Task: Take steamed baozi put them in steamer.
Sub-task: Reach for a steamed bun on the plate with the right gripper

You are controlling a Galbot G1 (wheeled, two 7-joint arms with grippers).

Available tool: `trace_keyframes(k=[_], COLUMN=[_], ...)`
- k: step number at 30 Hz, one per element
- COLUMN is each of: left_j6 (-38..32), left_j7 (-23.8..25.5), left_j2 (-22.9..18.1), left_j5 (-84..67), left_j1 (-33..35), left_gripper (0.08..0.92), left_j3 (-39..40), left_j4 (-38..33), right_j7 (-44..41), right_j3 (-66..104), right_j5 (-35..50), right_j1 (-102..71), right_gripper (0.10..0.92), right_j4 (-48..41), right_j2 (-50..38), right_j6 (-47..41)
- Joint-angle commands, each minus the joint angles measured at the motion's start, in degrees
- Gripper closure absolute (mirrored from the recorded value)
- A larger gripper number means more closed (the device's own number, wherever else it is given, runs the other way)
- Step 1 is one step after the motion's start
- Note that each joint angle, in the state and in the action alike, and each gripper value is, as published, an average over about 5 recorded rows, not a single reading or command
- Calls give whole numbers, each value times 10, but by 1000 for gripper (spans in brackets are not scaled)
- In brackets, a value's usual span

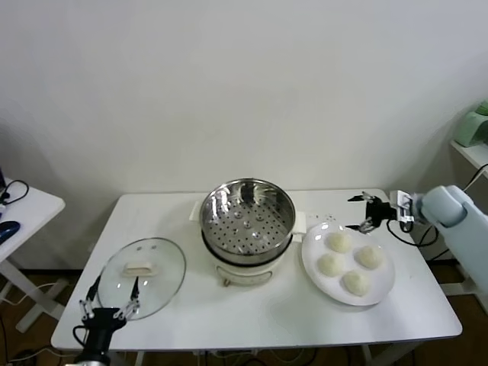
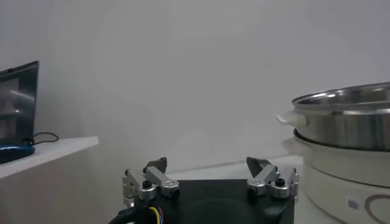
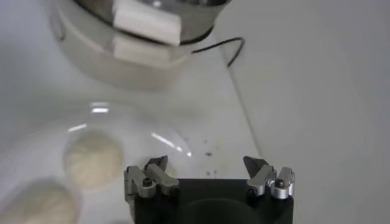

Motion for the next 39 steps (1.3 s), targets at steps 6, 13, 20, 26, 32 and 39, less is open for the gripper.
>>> trace_keyframes(k=[6,13,20,26,32,39], left_j6=[9,14,9,8,7,1], left_j7=[-1,-2,-4,-6,-5,-2], left_j2=[8,8,9,7,6,5], left_j5=[8,14,7,7,7,7], left_j1=[-2,-9,2,-1,-2,0], left_gripper=[177,177,177,177,177,177], left_j3=[-1,2,2,2,3,6], left_j4=[-3,-3,0,5,5,5], right_j7=[-123,-109,-94,-74,-60,-45], right_j3=[-190,-177,-173,-160,-154,-139], right_j5=[-110,-125,-125,-131,-137,-147], right_j1=[156,130,109,94,85,76], right_gripper=[203,203,203,203,203,203], right_j4=[-180,-208,-211,-221,-232,-243], right_j2=[128,170,178,182,188,198], right_j6=[43,42,42,46,52,59])
